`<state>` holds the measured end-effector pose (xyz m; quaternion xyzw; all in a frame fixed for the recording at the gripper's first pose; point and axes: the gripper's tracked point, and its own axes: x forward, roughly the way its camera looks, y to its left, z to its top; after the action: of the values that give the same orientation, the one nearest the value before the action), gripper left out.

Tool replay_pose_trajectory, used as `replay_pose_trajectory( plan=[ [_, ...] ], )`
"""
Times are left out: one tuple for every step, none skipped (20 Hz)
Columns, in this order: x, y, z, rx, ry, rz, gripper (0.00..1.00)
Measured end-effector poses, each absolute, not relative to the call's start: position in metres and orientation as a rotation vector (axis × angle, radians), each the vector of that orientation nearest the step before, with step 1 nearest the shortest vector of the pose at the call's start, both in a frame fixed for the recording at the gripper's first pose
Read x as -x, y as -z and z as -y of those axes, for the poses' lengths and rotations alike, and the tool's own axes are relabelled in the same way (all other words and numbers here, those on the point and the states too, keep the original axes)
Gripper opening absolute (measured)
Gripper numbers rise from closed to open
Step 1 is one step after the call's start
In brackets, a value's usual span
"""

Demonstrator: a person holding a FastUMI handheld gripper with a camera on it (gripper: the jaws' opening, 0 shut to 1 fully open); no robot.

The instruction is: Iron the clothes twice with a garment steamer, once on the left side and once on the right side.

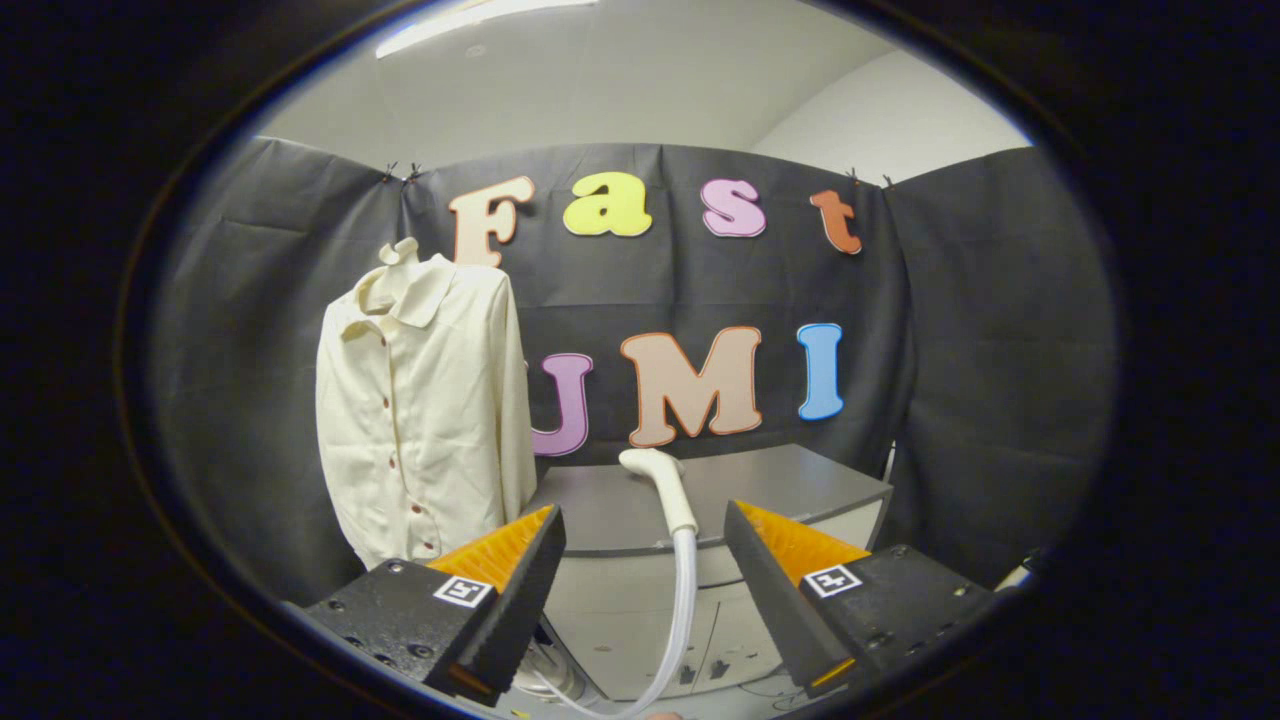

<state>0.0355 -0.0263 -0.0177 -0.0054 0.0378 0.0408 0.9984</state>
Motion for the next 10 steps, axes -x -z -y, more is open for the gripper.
replay_pose_trajectory(
  plan=[
    [-0.036,0.019,0.027,0.009,-0.09,-0.077,0.97],
    [-0.036,0.02,0.028,0.007,-0.091,-0.077,0.97],
    [-0.037,0.021,0.031,0.006,-0.092,-0.08,0.97],
    [-0.039,0.021,0.033,0.003,-0.093,-0.082,0.97],
    [-0.042,0.02,0.033,0.003,-0.097,-0.086,0.97],
    [-0.046,0.019,0.035,-0.001,-0.098,-0.092,0.97],
    [-0.05,0.019,0.035,-0.009,-0.105,-0.097,0.97],
    [-0.056,0.016,0.035,-0.013,-0.109,-0.101,0.97],
    [-0.063,0.015,0.038,-0.014,-0.106,-0.113,0.97],
    [-0.071,0.012,0.039,-0.019,-0.104,-0.119,0.97]
  ],
)
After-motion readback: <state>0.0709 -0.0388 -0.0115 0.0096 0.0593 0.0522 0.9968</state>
